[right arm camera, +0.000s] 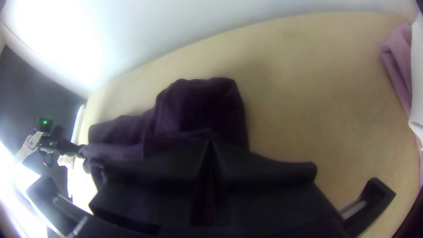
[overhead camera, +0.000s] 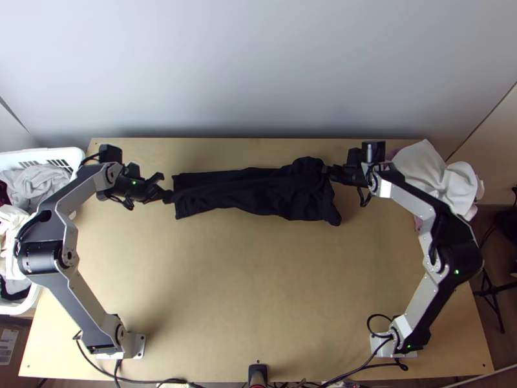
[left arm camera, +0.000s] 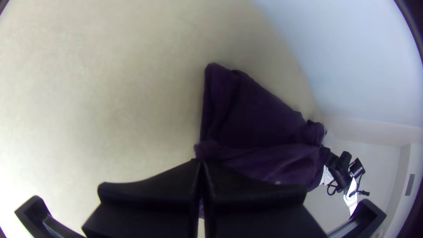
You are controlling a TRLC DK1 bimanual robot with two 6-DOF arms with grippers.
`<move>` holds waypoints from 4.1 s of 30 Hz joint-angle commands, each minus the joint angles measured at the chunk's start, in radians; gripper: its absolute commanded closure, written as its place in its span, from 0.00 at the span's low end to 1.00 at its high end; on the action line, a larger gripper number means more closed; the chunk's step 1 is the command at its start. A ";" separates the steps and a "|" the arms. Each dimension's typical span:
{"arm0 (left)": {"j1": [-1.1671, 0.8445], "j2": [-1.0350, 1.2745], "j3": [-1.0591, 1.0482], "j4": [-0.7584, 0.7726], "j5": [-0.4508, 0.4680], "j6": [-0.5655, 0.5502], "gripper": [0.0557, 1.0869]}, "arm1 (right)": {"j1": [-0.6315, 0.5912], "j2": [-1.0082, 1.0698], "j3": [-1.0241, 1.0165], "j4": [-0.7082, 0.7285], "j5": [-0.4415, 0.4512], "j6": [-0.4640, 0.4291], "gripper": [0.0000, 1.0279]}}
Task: Fold the t-shirt
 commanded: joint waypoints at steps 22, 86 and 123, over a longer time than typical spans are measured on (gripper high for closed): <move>0.086 -0.107 -0.007 -0.169 0.002 0.081 0.28 | -0.131 -0.324 -0.053 -0.213 0.036 -0.052 0.03; -0.144 -0.004 -0.215 0.485 0.031 -0.345 0.28 | -0.058 -0.688 0.117 -0.462 0.040 0.065 0.03; 0.188 -0.263 -0.185 -0.081 0.032 0.089 0.97 | 0.000 -0.720 -0.037 -0.362 0.039 0.100 0.03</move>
